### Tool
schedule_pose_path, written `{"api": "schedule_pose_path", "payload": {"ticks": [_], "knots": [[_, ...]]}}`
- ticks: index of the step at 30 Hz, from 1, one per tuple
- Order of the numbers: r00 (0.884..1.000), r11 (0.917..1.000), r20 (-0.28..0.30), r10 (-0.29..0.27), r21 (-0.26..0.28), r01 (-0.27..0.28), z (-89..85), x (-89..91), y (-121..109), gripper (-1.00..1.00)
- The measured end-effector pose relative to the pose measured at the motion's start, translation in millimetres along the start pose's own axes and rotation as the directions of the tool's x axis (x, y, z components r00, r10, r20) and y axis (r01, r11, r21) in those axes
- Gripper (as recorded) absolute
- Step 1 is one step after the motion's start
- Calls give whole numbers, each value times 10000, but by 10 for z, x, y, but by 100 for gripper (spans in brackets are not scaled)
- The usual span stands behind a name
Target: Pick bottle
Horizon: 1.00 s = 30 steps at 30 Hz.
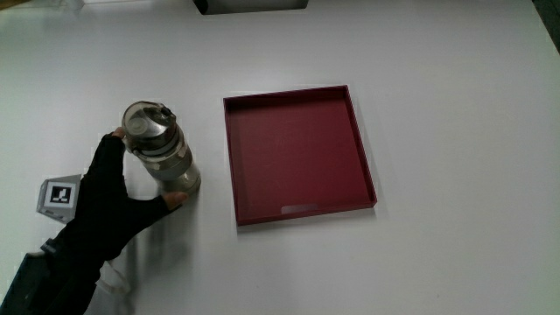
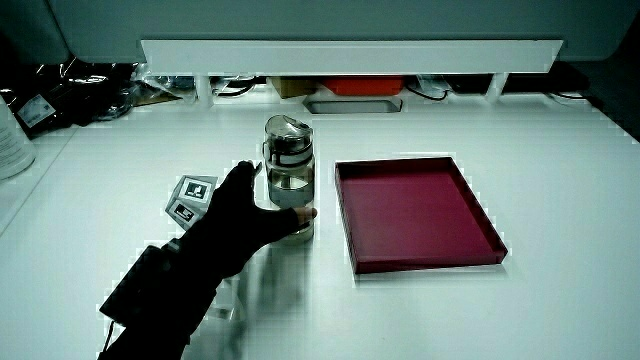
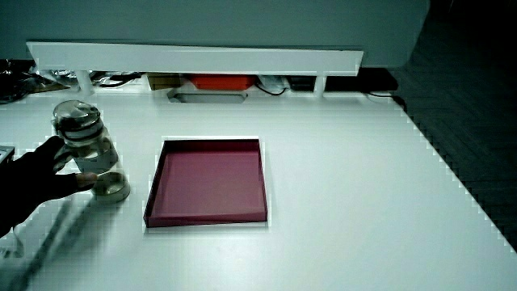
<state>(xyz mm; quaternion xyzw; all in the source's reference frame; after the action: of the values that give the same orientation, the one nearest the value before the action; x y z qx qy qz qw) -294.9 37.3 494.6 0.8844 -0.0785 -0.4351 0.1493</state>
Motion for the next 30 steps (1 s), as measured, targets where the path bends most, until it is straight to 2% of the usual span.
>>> {"api": "schedule_pose_path", "payload": {"ticks": [1,4,5,6,9,11,12,13,14,15,20,21,22,27,28,29,30], "knots": [[9994,9997,256,225,-5,-225,-17,10,12,0],[9998,10000,195,28,92,-30,-55,-18,61,0],[9990,9998,438,123,124,-129,-71,-32,72,0],[9987,9994,406,309,133,-315,-79,-15,76,0],[9973,9996,730,-36,272,16,-126,-58,114,0],[9972,9991,723,213,348,-239,-143,-35,110,0],[9954,9987,951,100,483,-147,-152,-36,109,0],[9954,9983,936,207,525,-257,-154,-33,105,0],[9952,9980,978,-2,636,-60,-163,-67,115,0],[9954,9973,927,257,665,-320,-162,-54,103,0],[9906,9935,1371,-1,1128,-155,-172,-63,93,23],[9880,9916,1538,-163,1294,-38,-171,-60,86,27],[9894,9904,1453,38,1364,-239,-170,-75,79,32],[9833,9804,1801,-272,1969,-89,-189,-79,52,55],[9850,9789,1723,-99,2026,-256,-188,-85,42,59],[9808,9769,1928,-294,2133,-127,-191,-73,37,64],[9831,9743,1812,-275,2248,-141,-191,-84,31,68]]}}
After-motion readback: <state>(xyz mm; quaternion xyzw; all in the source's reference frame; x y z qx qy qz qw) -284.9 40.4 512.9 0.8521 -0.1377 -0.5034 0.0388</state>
